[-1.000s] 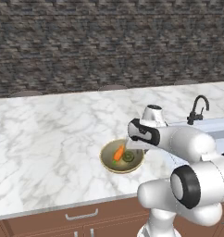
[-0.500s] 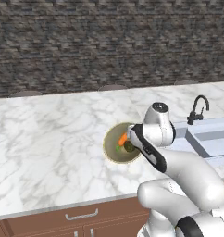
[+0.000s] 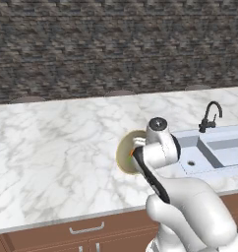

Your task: Dump the kiwi and carrot from the bowl so the bowl can be washed. Place the bowl in the sink after clearing the leftovers.

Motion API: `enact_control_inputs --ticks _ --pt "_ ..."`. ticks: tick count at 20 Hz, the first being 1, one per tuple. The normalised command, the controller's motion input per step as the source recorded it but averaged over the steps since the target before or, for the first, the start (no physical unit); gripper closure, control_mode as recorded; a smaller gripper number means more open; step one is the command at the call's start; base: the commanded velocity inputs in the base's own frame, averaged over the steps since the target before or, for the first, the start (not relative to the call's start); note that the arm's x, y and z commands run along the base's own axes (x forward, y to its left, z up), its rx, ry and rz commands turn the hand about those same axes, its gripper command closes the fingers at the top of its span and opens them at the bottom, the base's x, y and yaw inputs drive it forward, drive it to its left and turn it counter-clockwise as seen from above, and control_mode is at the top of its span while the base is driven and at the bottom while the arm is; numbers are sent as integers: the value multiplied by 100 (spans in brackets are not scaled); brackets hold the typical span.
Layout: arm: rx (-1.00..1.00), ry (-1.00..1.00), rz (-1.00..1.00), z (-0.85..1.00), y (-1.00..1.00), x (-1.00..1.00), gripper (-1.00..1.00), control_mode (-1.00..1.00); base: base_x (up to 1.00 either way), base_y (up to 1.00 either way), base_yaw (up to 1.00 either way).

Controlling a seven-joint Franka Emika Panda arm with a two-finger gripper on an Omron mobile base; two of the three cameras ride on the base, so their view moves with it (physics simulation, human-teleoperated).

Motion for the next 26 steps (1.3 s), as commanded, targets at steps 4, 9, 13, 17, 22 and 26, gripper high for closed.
enact_control_inputs --ticks 4,9,13,17,22,26 --pt "-18 -19 0 19 4 -26 100 -100 0 0 0" --pt "-18 -12 -8 44 4 -15 100 -100 0 0 0" --pt "-24 6 -14 0 12 1 100 -100 0 0 0" --pt "-15 11 -2 -2 2 6 100 -100 0 0 0" --pt "-14 2 0 0 9 2 100 -100 0 0 0" --pt "-24 8 0 -5 26 5 100 -100 0 0 0"
